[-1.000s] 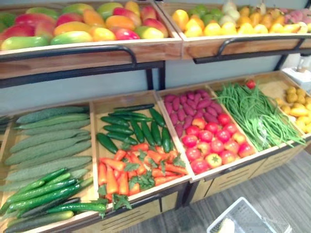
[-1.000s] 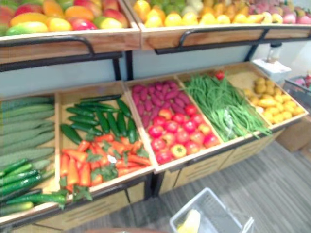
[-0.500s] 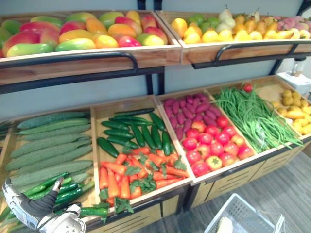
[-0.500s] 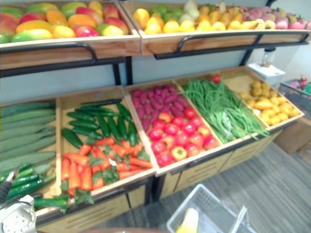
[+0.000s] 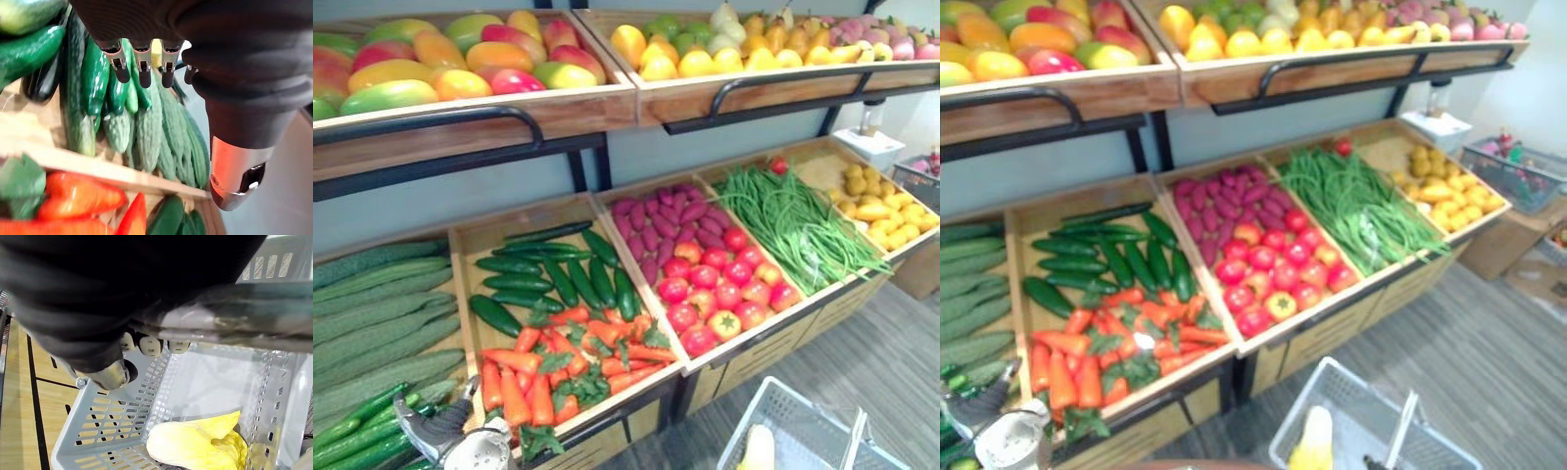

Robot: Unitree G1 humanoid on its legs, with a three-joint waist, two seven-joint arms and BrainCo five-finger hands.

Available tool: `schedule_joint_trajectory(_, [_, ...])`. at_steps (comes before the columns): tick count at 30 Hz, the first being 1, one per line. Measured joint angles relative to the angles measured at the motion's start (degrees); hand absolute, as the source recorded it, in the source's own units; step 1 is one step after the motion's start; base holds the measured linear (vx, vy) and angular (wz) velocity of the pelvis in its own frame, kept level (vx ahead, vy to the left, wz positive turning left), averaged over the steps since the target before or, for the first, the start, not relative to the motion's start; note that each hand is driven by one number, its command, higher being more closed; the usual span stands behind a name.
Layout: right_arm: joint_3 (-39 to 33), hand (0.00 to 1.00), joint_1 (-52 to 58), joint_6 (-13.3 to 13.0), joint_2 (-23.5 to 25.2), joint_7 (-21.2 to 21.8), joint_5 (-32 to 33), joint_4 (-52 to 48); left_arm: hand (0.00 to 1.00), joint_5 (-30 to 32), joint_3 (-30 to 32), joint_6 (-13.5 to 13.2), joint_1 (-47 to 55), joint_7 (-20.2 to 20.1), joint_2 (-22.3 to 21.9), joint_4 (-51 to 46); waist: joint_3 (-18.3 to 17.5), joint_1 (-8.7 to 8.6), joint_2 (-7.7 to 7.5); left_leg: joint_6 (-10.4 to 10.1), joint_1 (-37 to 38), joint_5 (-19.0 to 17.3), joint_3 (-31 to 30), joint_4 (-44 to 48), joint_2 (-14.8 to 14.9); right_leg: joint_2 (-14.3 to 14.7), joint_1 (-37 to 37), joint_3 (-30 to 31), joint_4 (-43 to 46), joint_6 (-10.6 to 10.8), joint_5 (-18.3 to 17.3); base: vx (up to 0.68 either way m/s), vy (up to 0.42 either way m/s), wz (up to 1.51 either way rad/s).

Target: Pick vegetable in the basket

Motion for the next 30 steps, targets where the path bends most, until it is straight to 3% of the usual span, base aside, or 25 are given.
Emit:
schedule_joint_trajectory(12, [0.6, 1.00, -0.5, 0.1, -0.4, -1.2, 0.0, -0.7, 0.00, -0.5, -3.4, 0.1, -4.0, -0.3, 0.0, 8.5, 1.2, -1.08, 0.80, -0.5, -0.3, -1.8, 3.0, 3.6, 1.4, 0.6, -0.5, 1.5, 0.6, -0.3, -0.2, -0.01, -0.061, -0.09])
schedule_joint_trajectory(30, [0.9, 1.00, -0.9, 0.1, -0.3, -1.7, 0.1, -0.2, 0.00, -0.5, -6.1, -0.1, -3.7, -1.8, 0.3, 14.0, 1.3, -1.14, 0.39, -0.3, -0.1, -1.5, 3.9, 3.5, 1.3, 0.6, -1.1, 2.3, 0.5, -0.3, -0.2, -0.06, -0.051, -0.03])
